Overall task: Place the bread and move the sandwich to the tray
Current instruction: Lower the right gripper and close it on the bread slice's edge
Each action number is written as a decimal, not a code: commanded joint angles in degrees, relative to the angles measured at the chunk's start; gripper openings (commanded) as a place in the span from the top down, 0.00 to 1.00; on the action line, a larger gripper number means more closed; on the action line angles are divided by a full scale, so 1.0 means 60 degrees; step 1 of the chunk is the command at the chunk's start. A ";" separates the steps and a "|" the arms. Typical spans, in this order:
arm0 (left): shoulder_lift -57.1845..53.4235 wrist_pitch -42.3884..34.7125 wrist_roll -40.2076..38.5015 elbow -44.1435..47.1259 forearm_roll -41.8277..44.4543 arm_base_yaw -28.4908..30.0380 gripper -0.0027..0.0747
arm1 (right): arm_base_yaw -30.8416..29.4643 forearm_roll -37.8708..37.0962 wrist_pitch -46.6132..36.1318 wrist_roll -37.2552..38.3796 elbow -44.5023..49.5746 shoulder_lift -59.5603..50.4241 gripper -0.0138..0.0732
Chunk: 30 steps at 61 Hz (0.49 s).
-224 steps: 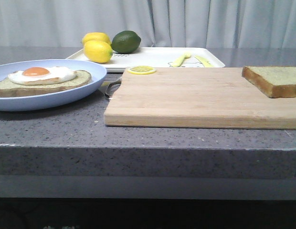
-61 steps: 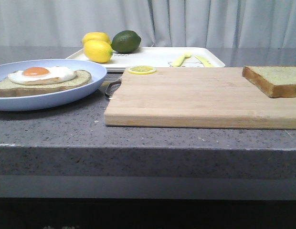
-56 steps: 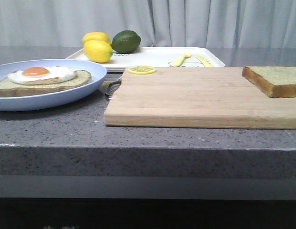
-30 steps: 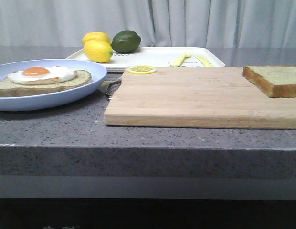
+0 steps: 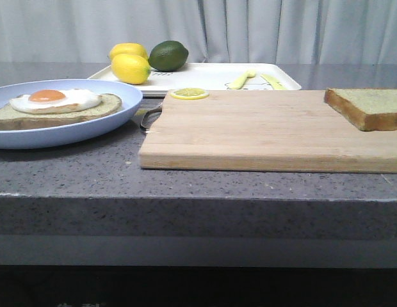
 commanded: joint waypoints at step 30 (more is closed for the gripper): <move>0.0107 -0.0717 0.0014 -0.0276 0.0094 -0.0064 0.36 | 0.1091 0.1258 0.1116 -0.1557 0.0309 0.0932 0.16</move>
